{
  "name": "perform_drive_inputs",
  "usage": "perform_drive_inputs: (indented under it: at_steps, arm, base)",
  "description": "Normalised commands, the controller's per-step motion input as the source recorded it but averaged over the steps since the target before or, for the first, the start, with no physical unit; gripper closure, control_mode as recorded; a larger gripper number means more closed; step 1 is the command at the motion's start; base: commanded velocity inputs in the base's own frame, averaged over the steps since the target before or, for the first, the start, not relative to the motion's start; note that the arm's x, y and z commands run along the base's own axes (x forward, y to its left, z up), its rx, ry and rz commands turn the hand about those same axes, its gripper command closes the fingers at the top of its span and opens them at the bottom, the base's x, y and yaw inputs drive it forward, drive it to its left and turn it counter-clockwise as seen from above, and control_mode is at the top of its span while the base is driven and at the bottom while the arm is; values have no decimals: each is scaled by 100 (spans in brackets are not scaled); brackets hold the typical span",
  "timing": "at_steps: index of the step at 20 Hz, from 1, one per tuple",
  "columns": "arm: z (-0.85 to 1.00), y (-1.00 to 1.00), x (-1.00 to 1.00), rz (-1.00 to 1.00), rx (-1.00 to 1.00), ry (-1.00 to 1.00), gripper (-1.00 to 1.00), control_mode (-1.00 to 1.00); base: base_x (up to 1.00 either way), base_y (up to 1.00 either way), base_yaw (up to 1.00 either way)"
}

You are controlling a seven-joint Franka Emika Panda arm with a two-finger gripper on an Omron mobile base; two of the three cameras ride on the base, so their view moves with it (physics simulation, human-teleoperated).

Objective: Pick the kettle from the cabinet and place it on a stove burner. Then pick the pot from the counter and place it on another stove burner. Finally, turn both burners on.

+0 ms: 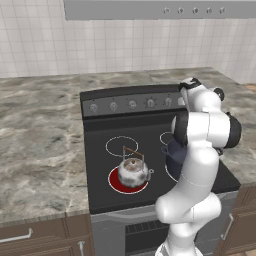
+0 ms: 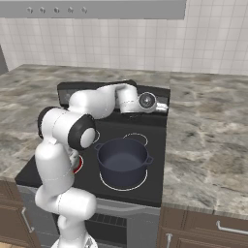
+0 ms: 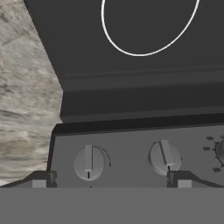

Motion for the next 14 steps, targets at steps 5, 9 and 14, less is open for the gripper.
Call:
perform_drive_inputs:
  at_steps: [5,9,14]
  arm:
    - [0,1,6,0,0,0,-100,-100]
    - [0,0,3,0,0,0,-100,-100]
    - [0,1,9,0,0,0,-100,-100]
  base:
    - [0,0,0]
    - [0,0,0]
    - [0,0,0]
